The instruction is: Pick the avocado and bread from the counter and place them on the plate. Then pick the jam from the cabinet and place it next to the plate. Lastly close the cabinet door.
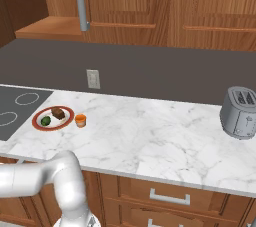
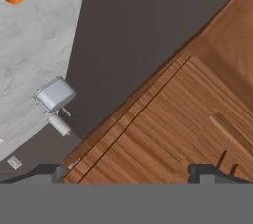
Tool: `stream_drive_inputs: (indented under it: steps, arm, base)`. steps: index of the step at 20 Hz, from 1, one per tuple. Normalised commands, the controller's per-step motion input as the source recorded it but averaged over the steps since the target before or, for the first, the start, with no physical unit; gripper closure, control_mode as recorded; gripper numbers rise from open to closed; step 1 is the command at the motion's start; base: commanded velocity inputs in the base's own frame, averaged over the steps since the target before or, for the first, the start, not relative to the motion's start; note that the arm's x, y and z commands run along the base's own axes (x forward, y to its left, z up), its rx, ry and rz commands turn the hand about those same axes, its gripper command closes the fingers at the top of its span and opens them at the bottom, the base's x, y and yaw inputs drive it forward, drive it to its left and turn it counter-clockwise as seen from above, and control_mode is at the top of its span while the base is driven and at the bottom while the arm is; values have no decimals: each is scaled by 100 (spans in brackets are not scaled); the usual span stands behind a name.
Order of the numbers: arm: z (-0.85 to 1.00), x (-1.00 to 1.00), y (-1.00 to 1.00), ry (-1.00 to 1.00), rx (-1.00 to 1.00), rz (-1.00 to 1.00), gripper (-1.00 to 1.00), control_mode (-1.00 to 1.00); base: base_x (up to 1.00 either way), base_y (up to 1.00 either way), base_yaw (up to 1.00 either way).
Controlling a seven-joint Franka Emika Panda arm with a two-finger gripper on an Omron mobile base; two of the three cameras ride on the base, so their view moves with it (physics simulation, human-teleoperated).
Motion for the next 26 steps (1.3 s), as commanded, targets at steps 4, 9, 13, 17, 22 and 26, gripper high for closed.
stream_drive_inputs:
  steps: [4, 9, 13, 17, 22, 26]
  arm:
    - [26, 4, -81, 0, 0, 0, -100, -100]
    - [43, -7, -98, -10, 2, 0, -100, -100]
    - [29, -2, -100, -13, 6, 0, -100, -100]
    - [2, 39, -100, -2, 11, 0, -100, -100]
    - [0, 69, -100, 0, 14, 0, -100, -100]
    - [0, 96, -100, 0, 18, 2, -100, -100]
  base:
    - [0, 0, 0]
    - [0, 0, 0]
    - [0, 0, 0]
    - [0, 0, 0]
    - [0, 0, 0]
    - [0, 0, 0]
